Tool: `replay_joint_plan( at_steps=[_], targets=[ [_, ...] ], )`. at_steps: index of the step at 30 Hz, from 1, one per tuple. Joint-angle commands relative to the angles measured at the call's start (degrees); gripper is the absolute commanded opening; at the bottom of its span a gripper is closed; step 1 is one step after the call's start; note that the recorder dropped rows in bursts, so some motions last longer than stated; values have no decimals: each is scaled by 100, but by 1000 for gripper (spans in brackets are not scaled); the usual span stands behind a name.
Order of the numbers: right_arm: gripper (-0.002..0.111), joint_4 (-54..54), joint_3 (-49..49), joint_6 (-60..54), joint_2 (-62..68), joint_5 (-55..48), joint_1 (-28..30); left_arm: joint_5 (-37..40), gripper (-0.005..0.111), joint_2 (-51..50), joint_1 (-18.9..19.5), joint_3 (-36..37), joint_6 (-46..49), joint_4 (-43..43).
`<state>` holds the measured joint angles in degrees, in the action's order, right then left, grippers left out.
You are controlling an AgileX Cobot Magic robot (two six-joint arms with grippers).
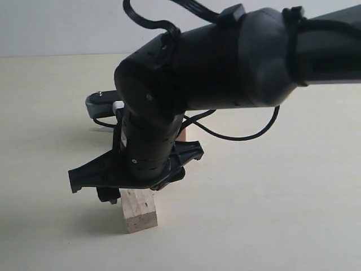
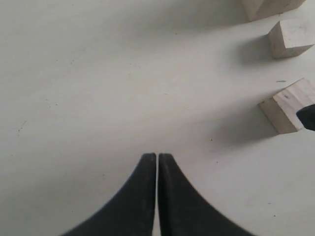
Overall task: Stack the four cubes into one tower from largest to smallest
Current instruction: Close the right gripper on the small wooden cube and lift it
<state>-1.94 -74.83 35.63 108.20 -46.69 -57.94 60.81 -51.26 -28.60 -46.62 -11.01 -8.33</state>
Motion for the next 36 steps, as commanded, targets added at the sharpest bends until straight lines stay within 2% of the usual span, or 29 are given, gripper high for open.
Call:
replay_joint_plan(
  at_steps=[1,18,22,25,27,28,29,30,32,36],
  targets=[
    [66,106,-42,41,263,114,-1,-61,4,23,3,14,29,73],
    [65,292,-42,62,620,475,-1,-17,4,23,3,14,179,251],
    [60,302,-42,91,681,391,-1,-7,4,23,3,14,179,251],
    [51,302,-42,103,729,286,-1,16,4,23,3,14,179,251],
    [40,278,-42,88,737,219,-1,17,4,23,3,14,179,261],
    [29,278,-42,88,711,203,-1,17,4,23,3,14,179,261],
    [24,278,-42,74,675,204,-1,17,4,23,3,14,179,261],
    [12,252,-42,20,526,204,-1,17,4,23,3,14,179,261],
    [0,252,-42,-9,188,134,-1,27,4,23,3,14,179,260],
    [0,766,-70,93,-739,-176,-1,25,4,23,3,14,179,272]
  ],
)
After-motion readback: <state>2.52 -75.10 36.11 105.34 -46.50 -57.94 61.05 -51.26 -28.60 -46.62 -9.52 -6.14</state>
